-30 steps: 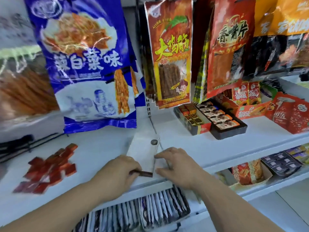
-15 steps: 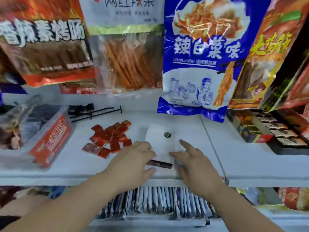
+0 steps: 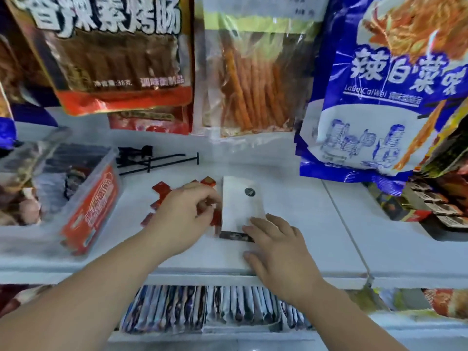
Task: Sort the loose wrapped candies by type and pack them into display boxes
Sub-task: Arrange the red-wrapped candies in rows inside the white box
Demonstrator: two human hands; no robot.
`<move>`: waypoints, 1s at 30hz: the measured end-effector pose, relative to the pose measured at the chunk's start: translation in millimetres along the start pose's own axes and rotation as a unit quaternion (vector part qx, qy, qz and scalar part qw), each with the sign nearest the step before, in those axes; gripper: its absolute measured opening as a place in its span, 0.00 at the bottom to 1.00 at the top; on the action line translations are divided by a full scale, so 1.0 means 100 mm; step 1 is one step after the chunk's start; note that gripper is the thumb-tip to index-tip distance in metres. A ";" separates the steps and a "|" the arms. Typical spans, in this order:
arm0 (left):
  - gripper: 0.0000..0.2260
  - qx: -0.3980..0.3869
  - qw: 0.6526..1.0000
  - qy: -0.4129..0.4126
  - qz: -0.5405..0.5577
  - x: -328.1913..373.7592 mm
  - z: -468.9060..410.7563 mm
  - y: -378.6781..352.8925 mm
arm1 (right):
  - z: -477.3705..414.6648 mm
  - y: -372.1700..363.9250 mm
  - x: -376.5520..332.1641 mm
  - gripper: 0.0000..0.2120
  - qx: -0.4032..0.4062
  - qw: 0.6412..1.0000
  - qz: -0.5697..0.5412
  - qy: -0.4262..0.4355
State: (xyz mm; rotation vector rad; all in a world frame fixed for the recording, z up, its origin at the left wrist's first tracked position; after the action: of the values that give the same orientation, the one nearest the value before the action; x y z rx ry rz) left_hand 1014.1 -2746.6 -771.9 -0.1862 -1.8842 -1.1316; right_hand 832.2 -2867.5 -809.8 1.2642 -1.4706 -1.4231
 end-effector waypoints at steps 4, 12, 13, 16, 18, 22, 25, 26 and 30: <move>0.07 -0.038 0.980 0.057 -0.188 -0.18 -0.03 0.03 | 0.01 -0.02 0.10 0.21 0.000 0.997 0.055 -0.049; 0.16 -0.079 0.964 0.091 -0.236 -0.34 0.04 0.01 | 0.01 0.05 0.28 0.29 -0.020 0.987 0.116 -0.106; 0.17 -0.073 0.966 0.096 -0.229 -0.34 0.04 0.02 | -0.02 0.08 0.26 0.29 -0.007 0.988 0.118 -0.097; 0.19 -0.049 0.968 0.108 -0.220 -0.33 0.04 0.05 | -0.16 0.15 0.04 0.25 0.049 0.993 0.103 -0.031; 0.20 -0.041 0.969 0.116 -0.215 -0.34 0.04 0.06 | -0.29 0.14 -0.18 0.22 0.065 0.993 0.098 0.010; 0.18 -0.034 0.972 0.110 -0.206 -0.34 0.05 0.06 | -0.55 -0.02 -0.42 0.21 0.006 0.991 0.134 -0.016; 0.16 -0.037 0.975 0.097 -0.195 -0.34 0.06 0.06 | -0.63 -0.10 -0.46 0.21 -0.019 0.994 0.110 -0.022; 0.16 -0.039 0.976 0.094 -0.194 -0.36 0.06 0.06 | -0.64 -0.11 -0.47 0.21 -0.016 0.994 0.105 -0.019; 0.12 -0.054 0.977 0.087 -0.189 -0.35 0.06 0.05 | -0.61 -0.08 -0.51 0.17 0.029 0.992 0.122 -0.008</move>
State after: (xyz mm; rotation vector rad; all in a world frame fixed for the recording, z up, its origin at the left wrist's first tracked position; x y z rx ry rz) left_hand 1033.6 -2728.2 -796.5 0.2168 -1.7441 -1.4568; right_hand 905.3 -2835.0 -802.9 1.0669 -1.6261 -1.2382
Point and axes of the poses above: each hand's wrist, its own z-axis away from the middle knuckle, its own y-axis out of the back of the hand, x = y × z, the point moved 3 cm from there along -z, towards the middle knuckle, and after that the axes turned 7 degrees about y, right-handed, at the moved point
